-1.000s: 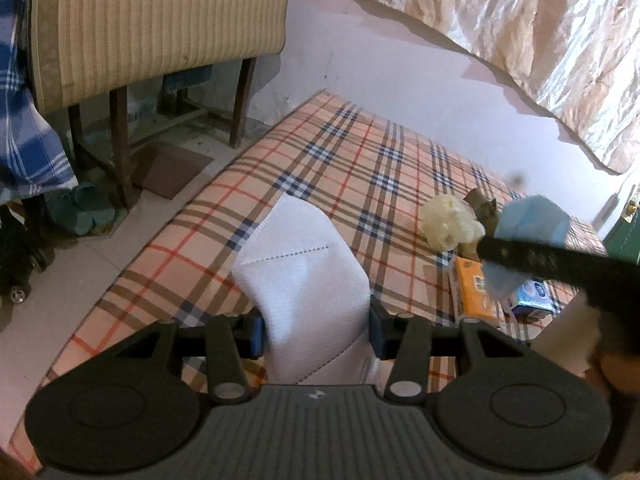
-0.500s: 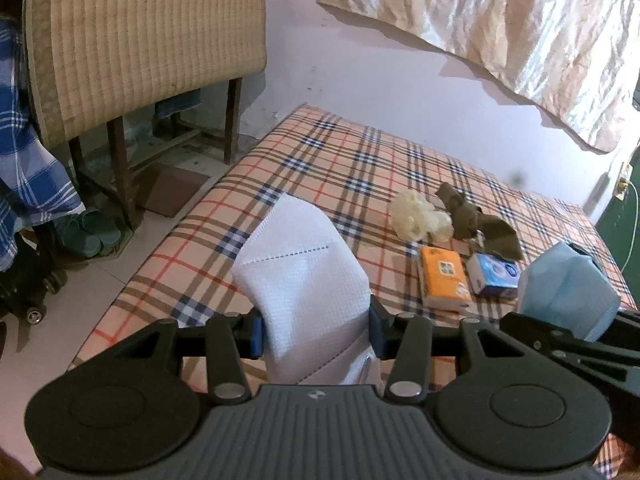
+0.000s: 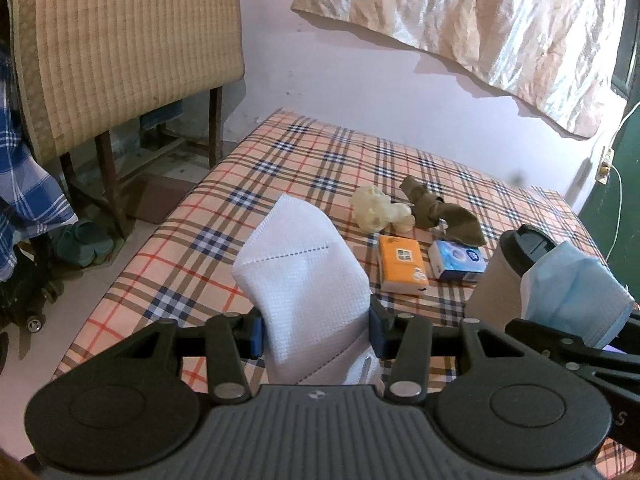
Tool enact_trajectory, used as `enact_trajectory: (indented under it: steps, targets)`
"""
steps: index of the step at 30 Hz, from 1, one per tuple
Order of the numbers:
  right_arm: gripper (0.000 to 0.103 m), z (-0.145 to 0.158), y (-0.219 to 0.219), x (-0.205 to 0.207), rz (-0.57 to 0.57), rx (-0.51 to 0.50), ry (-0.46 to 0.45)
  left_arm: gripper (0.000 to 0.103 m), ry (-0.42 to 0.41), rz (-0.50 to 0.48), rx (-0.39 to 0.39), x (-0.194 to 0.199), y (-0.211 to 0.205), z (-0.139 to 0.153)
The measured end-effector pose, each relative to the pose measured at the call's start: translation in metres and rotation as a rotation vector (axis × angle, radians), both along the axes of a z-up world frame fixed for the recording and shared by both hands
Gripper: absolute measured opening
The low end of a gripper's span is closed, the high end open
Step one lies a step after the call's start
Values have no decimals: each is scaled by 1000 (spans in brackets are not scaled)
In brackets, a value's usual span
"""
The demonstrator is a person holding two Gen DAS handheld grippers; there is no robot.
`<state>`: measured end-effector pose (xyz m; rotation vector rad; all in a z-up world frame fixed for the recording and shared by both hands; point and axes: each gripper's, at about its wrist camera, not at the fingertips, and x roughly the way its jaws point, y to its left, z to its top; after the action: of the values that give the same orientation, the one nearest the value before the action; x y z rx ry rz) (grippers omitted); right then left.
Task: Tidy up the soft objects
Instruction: 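Carry the white mask with the left tool while the right tool carries the blue mask to the tray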
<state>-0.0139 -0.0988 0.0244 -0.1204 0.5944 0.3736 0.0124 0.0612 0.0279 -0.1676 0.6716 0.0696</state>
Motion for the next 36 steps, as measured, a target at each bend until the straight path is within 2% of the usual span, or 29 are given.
enact_trajectory:
  steps: [36]
  targets:
    - [39,20,-58,-25,-73,28,-33,48,0,-188,46,-6,-79,8]
